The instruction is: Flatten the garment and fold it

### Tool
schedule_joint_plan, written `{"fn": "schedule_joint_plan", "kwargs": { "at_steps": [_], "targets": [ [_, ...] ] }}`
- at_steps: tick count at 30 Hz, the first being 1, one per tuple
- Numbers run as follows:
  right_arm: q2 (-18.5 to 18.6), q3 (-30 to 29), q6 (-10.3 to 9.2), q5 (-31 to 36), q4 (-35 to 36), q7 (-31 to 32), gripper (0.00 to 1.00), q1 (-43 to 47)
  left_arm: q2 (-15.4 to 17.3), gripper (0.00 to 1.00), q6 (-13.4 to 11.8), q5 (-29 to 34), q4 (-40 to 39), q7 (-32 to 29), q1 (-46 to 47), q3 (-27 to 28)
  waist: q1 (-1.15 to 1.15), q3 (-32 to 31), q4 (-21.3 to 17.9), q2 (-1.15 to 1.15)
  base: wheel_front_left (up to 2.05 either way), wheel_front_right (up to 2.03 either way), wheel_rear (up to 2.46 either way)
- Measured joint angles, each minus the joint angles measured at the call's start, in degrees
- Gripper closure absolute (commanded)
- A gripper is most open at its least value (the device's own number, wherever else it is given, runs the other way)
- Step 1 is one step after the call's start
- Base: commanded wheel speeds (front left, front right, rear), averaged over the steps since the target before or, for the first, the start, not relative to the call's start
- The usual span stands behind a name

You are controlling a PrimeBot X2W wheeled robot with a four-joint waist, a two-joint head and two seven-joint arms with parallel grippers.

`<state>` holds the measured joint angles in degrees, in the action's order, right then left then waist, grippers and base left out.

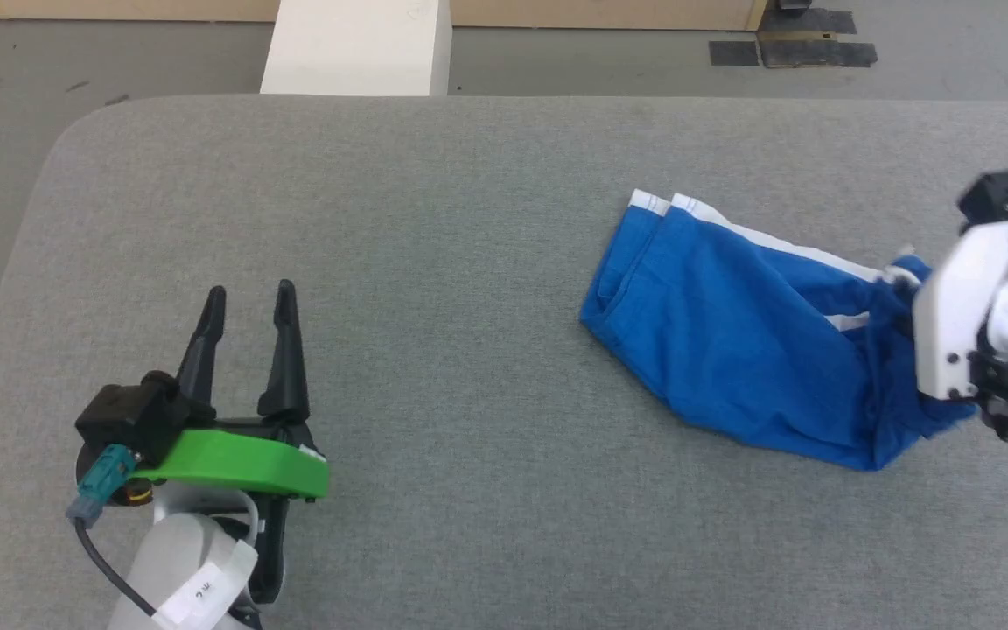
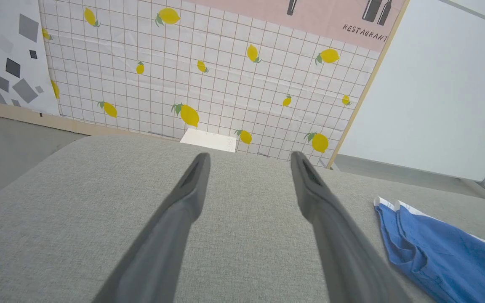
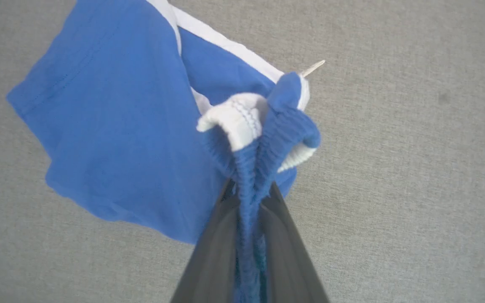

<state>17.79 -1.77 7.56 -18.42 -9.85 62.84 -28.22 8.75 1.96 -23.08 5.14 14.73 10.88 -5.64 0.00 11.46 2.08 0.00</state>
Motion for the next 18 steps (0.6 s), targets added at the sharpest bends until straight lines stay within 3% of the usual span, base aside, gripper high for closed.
{"fn": "schedule_joint_plan", "kwargs": {
  "at_steps": [10, 18],
  "targets": [
    [-8.37, 3.59, 0.00, 1.99, -4.68, -3.41, 1.00, -7.44, -1.27, 0.00, 1.02, 0.00, 0.12, 0.00, 0.59, -0.55, 0.00, 2.82, 2.99, 0.00, 0.00, 0.00, 0.00],
    [-12.06, 3.30, 0.00, 6.33, -13.34, -9.69, 1.00, -12.55, -2.43, 0.00, 1.59, 0.42, 0.21, 0.00, 2.11, -0.68, 0.00, 5.60, 6.27, 0.00, 0.00, 0.00, 0.00]
  ]
}}
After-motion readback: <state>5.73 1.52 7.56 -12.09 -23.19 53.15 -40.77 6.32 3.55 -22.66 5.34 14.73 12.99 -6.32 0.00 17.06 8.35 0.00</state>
